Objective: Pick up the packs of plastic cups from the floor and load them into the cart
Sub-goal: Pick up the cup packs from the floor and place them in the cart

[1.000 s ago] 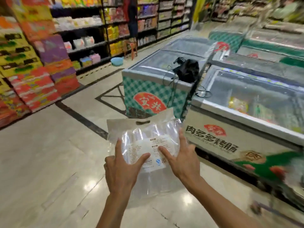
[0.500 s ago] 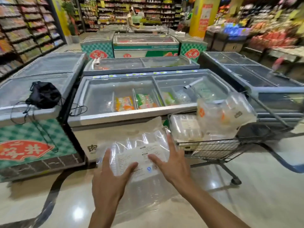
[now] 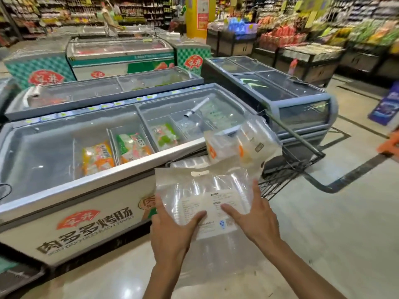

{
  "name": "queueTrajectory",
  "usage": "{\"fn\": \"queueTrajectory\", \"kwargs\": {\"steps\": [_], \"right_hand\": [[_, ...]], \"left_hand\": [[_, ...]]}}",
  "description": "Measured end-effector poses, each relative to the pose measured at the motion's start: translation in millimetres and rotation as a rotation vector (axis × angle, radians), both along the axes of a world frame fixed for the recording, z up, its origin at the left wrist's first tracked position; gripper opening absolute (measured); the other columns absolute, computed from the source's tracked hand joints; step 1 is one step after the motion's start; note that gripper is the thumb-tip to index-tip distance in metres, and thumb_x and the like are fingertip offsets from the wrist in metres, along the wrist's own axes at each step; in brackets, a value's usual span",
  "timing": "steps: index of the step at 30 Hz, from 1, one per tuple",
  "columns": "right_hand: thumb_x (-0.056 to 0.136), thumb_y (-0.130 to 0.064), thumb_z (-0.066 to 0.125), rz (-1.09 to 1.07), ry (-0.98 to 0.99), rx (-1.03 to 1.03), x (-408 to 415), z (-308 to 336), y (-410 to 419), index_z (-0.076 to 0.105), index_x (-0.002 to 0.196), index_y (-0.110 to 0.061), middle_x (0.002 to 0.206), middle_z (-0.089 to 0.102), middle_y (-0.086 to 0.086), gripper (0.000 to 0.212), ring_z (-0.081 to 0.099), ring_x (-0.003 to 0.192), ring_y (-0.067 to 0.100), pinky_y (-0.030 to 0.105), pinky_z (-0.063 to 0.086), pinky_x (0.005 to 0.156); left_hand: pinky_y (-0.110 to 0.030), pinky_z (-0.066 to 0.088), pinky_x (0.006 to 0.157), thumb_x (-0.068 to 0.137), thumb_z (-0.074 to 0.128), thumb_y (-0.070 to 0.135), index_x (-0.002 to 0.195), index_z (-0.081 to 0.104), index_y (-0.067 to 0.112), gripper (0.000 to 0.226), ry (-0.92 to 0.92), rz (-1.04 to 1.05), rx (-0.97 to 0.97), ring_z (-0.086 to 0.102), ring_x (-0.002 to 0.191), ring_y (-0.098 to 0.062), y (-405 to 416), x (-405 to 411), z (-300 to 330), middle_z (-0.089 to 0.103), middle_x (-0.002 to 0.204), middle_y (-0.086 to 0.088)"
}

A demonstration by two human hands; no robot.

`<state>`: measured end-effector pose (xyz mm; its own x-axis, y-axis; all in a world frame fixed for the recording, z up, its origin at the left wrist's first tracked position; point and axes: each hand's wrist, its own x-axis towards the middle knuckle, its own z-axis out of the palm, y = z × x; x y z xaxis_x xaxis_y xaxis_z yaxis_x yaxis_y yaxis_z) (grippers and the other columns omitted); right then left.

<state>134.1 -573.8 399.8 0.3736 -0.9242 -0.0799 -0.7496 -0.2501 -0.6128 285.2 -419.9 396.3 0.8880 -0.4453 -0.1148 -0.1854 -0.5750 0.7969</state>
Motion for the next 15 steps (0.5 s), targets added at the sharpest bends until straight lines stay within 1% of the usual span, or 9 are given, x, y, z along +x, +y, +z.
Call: {"fn": "queueTrajectory", "kwargs": {"steps": [3, 5, 7, 9, 11, 12, 13, 14, 15], "right_hand": [[0.056, -0.096, 0.063, -0.071, -0.04, 0.02, 12.2, -3.3, -52.9, -0.009, 0.162, -0.038, 0.161, 0.034, 0.01, 0.14, 0.043, 0.142, 0.035, 0.05, 0.041, 0.113], [0.05, -0.097, 0.067, -0.113, -0.084, 0.019, 18.2, -1.7, -89.9, -0.001, 0.163, -0.036, 0.161, 0.034, 0.008, 0.145, 0.041, 0.144, 0.032, 0.052, 0.04, 0.114], [0.046, -0.098, 0.069, -0.146, -0.118, 0.001, 19.0, 0.2, -126.6, 0.019, 0.159, -0.034, 0.151, 0.046, 0.004, 0.139, 0.046, 0.138, 0.028, 0.048, 0.045, 0.109], [0.043, -0.1, 0.068, -0.159, -0.115, -0.018, 19.3, 3.8, -162.8, 0.037, 0.148, -0.031, 0.133, 0.054, -0.001, 0.129, 0.054, 0.125, 0.023, 0.042, 0.05, 0.098], [0.04, -0.1, 0.069, -0.17, -0.118, -0.018, 20.4, 6.9, -200.9, 0.045, 0.139, -0.027, 0.124, 0.055, -0.002, 0.125, 0.058, 0.116, 0.022, 0.04, 0.053, 0.091], [0.039, -0.099, 0.071, -0.18, -0.132, -0.012, 20.6, 8.2, -219.9, 0.047, 0.134, -0.025, 0.122, 0.056, -0.003, 0.123, 0.06, 0.112, 0.021, 0.039, 0.054, 0.088], [0.039, -0.097, 0.073, -0.191, -0.15, -0.005, 20.9, 8.4, -239.2, 0.047, 0.13, -0.022, 0.12, 0.057, -0.003, 0.121, 0.061, 0.108, 0.021, 0.038, 0.054, 0.084], [0.04, -0.094, 0.076, -0.195, -0.164, 0.002, 21.5, 7.9, -257.9, 0.046, 0.126, -0.02, 0.118, 0.057, -0.003, 0.117, 0.061, 0.105, 0.021, 0.037, 0.053, 0.081], [0.042, -0.091, 0.078, -0.194, -0.169, 0.008, 22.3, 6.7, -276.4, 0.044, 0.123, -0.019, 0.118, 0.058, -0.002, 0.114, 0.061, 0.104, 0.022, 0.037, 0.052, 0.08]], "left_hand": [[-0.05, 0.043, 0.11, 0.048, 0.07, 0.096, 0.164, -0.001, 0.033, 0.15, 0.025, -0.034, -0.036, 0.044, 0.141, -0.038, -59.3, 17.5, -3.3, 0.041, 0.157, -0.015], [-0.048, 0.041, 0.112, 0.048, 0.074, 0.092, 0.165, -0.004, 0.031, 0.153, 0.026, -0.054, -0.058, 0.042, 0.145, -0.036, -98.3, 27.2, -2.2, 0.037, 0.161, -0.012], [-0.049, 0.041, 0.113, 0.049, 0.075, 0.092, 0.165, -0.006, 0.031, 0.154, 0.017, -0.075, -0.063, 0.041, 0.146, -0.034, -134.9, 35.1, -0.4, 0.034, 0.165, -0.009], [-0.052, 0.047, 0.109, 0.048, 0.074, 0.094, 0.163, -0.003, 0.036, 0.15, 0.001, -0.103, -0.068, 0.048, 0.141, -0.035, -169.8, 43.5, 1.4, 0.041, 0.161, -0.008], [-0.052, 0.052, 0.103, 0.047, 0.07, 0.099, 0.161, 0.009, 0.037, 0.143, -0.014, -0.124, -0.067, 0.055, 0.133, -0.034, -206.0, 49.8, 3.4, 0.051, 0.153, -0.007], [-0.05, 0.053, 0.101, 0.048, 0.069, 0.099, 0.158, 0.018, 0.033, 0.138, -0.009, -0.127, -0.064, 0.057, 0.129, -0.033, -225.0, 51.6, 4.4, 0.055, 0.147, -0.006], [-0.047, 0.054, 0.098, 0.049, 0.07, 0.098, 0.151, 0.028, 0.03, 0.13, -0.007, -0.128, -0.056, 0.06, 0.123, -0.031, -244.8, 53.0, 5.4, 0.058, 0.14, -0.004], [-0.044, 0.054, 0.093, 0.05, 0.071, 0.096, 0.141, 0.036, 0.029, 0.119, -0.012, -0.132, -0.046, 0.062, 0.115, -0.029, -264.5, 53.8, 6.5, 0.06, 0.131, -0.003], [-0.041, 0.054, 0.087, 0.051, 0.071, 0.095, 0.13, 0.04, 0.029, 0.108, -0.022, -0.133, -0.038, 0.061, 0.107, -0.026, -283.8, 54.2, 7.0, 0.06, 0.124, -0.001]]}}
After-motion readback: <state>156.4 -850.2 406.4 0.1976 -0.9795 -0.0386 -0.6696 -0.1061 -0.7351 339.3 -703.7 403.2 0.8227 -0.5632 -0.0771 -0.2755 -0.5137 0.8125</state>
